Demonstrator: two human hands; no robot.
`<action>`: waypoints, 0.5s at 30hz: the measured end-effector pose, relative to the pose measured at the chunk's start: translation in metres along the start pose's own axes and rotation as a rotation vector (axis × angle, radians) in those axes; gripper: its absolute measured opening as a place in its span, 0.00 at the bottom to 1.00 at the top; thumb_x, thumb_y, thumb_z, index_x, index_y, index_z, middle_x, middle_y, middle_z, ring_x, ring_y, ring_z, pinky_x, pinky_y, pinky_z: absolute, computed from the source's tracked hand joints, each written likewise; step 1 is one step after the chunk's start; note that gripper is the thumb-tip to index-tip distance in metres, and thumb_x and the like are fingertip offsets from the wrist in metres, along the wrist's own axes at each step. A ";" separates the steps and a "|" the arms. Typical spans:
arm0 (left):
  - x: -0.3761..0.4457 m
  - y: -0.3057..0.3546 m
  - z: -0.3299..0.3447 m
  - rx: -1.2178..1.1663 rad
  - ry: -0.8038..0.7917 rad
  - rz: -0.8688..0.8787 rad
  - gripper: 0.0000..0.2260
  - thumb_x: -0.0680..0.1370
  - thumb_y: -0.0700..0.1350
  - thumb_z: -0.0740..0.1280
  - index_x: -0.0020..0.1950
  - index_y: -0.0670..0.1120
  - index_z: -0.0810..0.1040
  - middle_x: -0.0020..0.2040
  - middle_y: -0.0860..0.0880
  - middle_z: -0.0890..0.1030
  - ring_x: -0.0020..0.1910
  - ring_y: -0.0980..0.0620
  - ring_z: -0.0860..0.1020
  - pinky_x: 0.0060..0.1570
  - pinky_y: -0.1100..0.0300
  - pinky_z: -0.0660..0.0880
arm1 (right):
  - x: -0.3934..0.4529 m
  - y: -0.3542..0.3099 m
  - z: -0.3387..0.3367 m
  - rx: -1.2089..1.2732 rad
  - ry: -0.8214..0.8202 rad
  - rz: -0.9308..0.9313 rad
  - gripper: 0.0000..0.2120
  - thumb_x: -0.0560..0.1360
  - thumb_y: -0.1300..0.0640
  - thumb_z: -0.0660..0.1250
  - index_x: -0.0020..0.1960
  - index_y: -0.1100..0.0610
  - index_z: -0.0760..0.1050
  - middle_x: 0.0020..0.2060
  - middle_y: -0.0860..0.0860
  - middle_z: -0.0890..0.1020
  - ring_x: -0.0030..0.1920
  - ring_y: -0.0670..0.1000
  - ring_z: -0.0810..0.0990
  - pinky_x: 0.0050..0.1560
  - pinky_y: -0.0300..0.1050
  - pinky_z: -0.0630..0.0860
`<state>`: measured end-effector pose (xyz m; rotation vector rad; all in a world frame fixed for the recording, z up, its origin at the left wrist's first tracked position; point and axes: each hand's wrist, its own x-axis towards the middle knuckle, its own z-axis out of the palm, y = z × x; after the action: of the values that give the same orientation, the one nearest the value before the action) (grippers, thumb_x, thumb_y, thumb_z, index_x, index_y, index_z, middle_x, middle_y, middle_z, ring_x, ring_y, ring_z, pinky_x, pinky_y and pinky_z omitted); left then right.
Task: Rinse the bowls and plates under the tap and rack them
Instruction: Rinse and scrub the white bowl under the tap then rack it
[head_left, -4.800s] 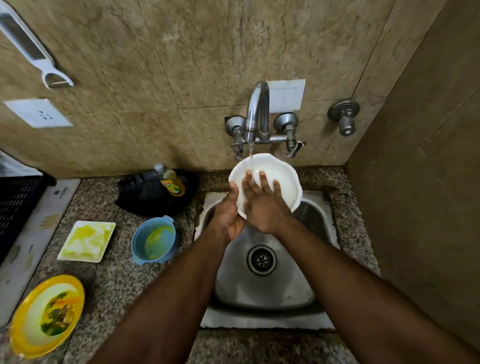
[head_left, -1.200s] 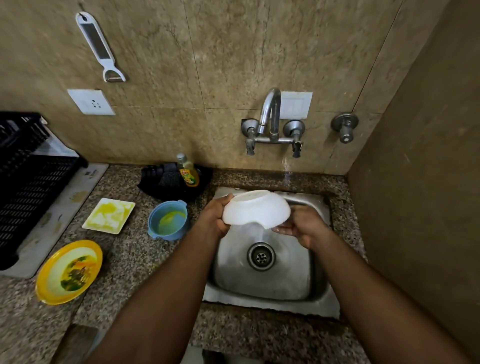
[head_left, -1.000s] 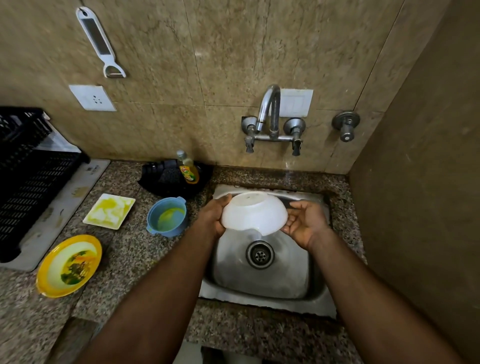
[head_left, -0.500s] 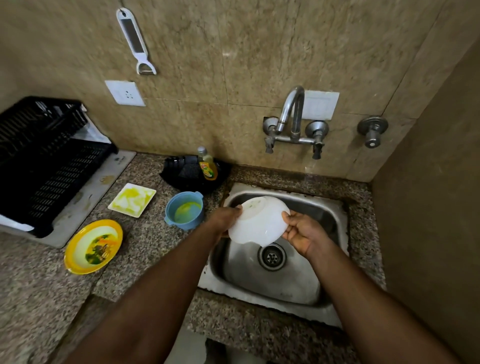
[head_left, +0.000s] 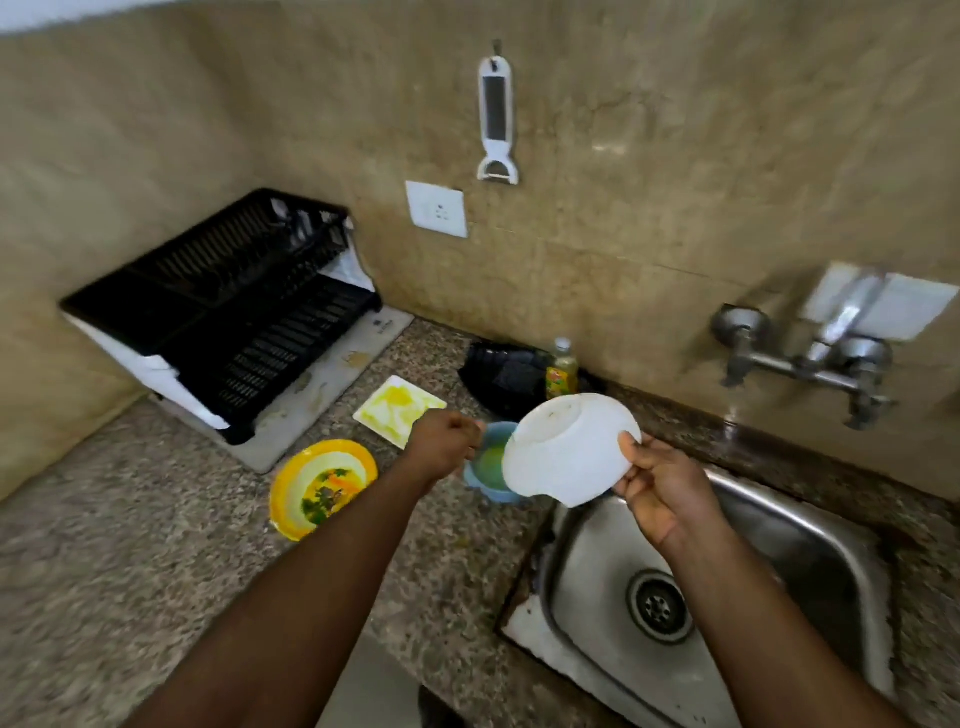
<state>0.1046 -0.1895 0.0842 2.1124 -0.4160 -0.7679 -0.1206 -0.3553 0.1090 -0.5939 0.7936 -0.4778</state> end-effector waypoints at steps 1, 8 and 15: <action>0.007 -0.005 -0.022 0.050 0.045 0.014 0.08 0.75 0.48 0.71 0.42 0.43 0.85 0.38 0.43 0.86 0.41 0.43 0.85 0.43 0.50 0.83 | 0.009 0.009 0.024 0.002 -0.022 0.009 0.11 0.79 0.67 0.65 0.61 0.64 0.77 0.57 0.58 0.84 0.59 0.56 0.82 0.49 0.50 0.84; 0.069 -0.050 -0.175 0.407 0.285 0.052 0.18 0.79 0.54 0.70 0.61 0.42 0.82 0.56 0.40 0.84 0.59 0.40 0.81 0.55 0.52 0.75 | 0.101 0.098 0.190 -0.058 -0.146 0.153 0.13 0.80 0.66 0.65 0.64 0.63 0.75 0.60 0.59 0.82 0.56 0.55 0.82 0.42 0.49 0.85; 0.136 -0.102 -0.272 0.466 0.350 -0.026 0.15 0.79 0.50 0.68 0.59 0.41 0.78 0.54 0.41 0.82 0.54 0.41 0.80 0.43 0.57 0.72 | 0.193 0.175 0.314 -0.036 -0.217 0.220 0.16 0.81 0.66 0.65 0.69 0.62 0.72 0.65 0.59 0.79 0.55 0.56 0.82 0.46 0.53 0.81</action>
<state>0.3877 -0.0380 0.0792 2.6303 -0.4039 -0.3164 0.2707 -0.2444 0.0702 -0.5734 0.6517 -0.1939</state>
